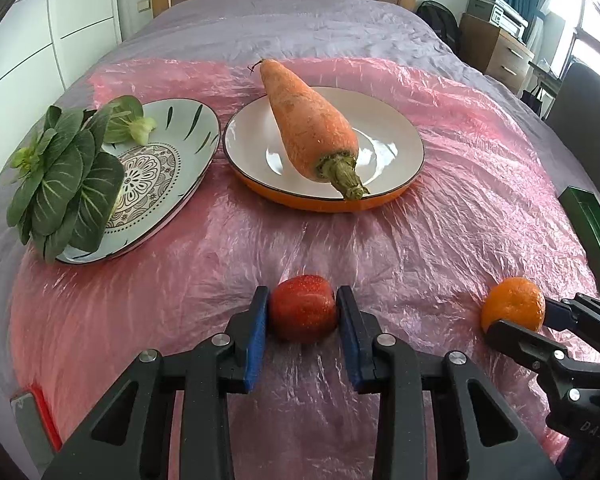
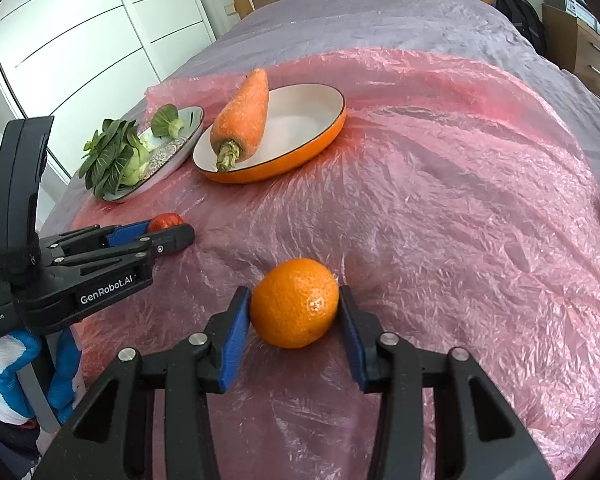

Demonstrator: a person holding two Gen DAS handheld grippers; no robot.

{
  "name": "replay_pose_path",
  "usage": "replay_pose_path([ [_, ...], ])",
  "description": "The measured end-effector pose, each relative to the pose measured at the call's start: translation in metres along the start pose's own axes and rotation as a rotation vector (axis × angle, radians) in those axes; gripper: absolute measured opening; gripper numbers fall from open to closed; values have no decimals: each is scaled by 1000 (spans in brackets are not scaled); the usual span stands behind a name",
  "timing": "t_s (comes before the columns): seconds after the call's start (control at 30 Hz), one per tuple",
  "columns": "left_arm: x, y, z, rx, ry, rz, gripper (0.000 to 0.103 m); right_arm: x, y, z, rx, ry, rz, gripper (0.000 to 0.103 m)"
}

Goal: Organize fruits
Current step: 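Carry the tomato with the left tool over the tray while the right tool carries the orange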

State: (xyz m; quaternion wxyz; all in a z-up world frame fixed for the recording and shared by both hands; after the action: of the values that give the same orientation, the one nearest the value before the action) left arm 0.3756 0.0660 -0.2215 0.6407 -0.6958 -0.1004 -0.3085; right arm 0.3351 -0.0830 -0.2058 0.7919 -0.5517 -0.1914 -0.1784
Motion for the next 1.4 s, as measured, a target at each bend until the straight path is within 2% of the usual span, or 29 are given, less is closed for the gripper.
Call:
replay_pose_path([
  [0.37,-6,-23,1,23,1,-21,29,-3,-15,7,17,-1,-9,73],
  [0.67,-12,-53,-14,55,35,-45,29,-12,-38,3,22,-1,-21,72],
  [1.03,-6,-80,-72,29,123,-69,29,-22,-83,-38,-31,16,-52,72],
  [1.4,21,-91,-153,-29,216,-98,29,-24,-132,-115,-113,53,-92,72],
])
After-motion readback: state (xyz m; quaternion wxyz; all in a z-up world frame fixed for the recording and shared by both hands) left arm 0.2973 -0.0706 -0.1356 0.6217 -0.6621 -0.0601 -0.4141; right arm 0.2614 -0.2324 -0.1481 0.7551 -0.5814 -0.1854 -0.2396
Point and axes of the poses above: each gripper's, at about its wrist camera, not at the fingertips, and y roughly the way its jaws point, z to its left, x to its top, the point moved 7 cm from there along y, roughly the way its jaws point, and after that the axes turned 11 degrees about y, right-handed, at the moved point
